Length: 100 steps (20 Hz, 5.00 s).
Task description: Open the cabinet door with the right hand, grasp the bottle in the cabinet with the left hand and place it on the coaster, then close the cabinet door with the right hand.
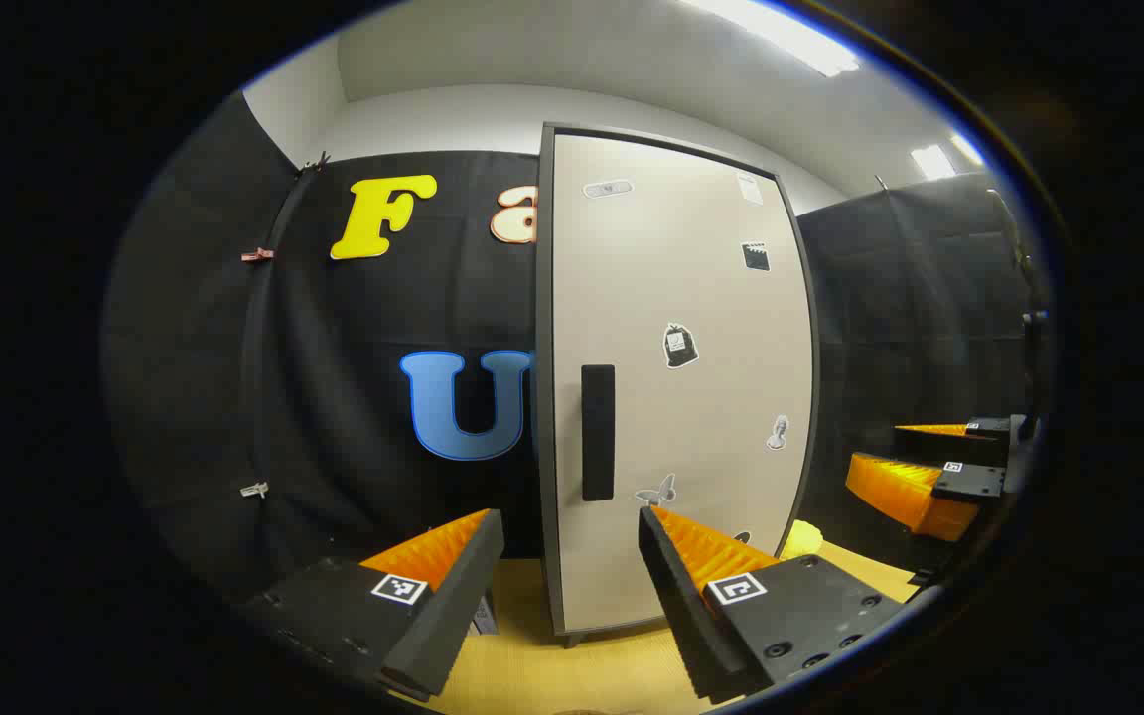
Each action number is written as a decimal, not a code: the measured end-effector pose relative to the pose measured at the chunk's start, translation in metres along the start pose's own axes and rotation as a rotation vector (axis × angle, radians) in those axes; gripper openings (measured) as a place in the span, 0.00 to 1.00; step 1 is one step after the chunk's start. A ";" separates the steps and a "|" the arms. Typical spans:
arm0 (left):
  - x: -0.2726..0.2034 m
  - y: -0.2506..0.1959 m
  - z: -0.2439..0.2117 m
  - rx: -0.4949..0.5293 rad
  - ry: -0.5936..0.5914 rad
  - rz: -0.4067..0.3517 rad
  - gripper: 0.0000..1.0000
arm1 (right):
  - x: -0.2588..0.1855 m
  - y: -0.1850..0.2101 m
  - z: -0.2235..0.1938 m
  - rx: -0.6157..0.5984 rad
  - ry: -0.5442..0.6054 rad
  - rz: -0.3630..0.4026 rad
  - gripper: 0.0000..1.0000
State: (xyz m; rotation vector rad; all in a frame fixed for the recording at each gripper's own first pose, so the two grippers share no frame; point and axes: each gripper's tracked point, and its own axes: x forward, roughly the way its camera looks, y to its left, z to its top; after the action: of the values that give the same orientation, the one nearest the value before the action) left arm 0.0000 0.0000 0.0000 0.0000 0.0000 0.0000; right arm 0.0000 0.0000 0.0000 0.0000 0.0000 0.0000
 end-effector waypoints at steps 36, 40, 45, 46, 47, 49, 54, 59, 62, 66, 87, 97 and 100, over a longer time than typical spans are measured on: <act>-0.041 0.075 -0.009 0.017 -0.010 0.088 0.88 | 0.017 0.095 0.028 0.001 -0.097 0.122 0.97; -0.047 0.097 -0.015 0.008 -0.006 0.106 0.88 | 0.033 0.128 0.035 0.002 -0.129 0.155 0.97; -0.053 0.124 -0.019 0.019 -0.016 0.130 0.88 | 0.064 0.158 0.036 -0.025 -0.150 0.172 0.97; -0.053 0.128 -0.021 0.021 -0.014 0.130 0.88 | 0.072 0.163 0.034 -0.034 -0.151 0.168 0.97; -0.053 0.131 -0.023 0.020 -0.007 0.129 0.88 | 0.079 0.167 0.031 -0.038 -0.148 0.165 0.97; -0.051 0.140 -0.029 0.011 0.009 0.137 0.88 | 0.095 0.174 0.023 -0.038 -0.132 0.155 0.97; -0.046 0.162 -0.040 -0.004 0.031 0.157 0.88 | 0.132 0.180 0.006 -0.032 -0.095 0.119 0.94; -0.051 0.184 -0.047 -0.011 0.040 0.190 0.88 | 0.163 0.190 -0.015 -0.025 -0.038 0.104 0.88; -0.057 0.195 -0.050 -0.015 0.046 0.210 0.88 | 0.173 0.189 -0.019 -0.016 -0.029 0.073 0.81; -0.060 0.205 -0.051 -0.017 0.046 0.230 0.88 | 0.184 0.185 -0.020 0.009 -0.025 0.027 0.72; -0.073 0.169 -0.031 0.002 0.009 0.154 0.88 | 0.096 0.170 -0.020 0.004 0.047 0.176 0.13; -0.069 0.108 -0.024 0.026 -0.005 0.018 0.88 | 0.041 0.130 -0.016 -0.009 0.075 0.182 0.13; -0.065 0.087 -0.020 0.034 -0.013 -0.031 0.87 | 0.020 0.111 -0.015 0.001 0.078 0.163 0.13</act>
State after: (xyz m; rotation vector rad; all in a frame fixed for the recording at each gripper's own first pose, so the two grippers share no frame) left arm -0.0648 0.0868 -0.0201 0.0338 -0.0125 -0.0308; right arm 0.0203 0.1109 -0.0152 0.0010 0.0776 0.1632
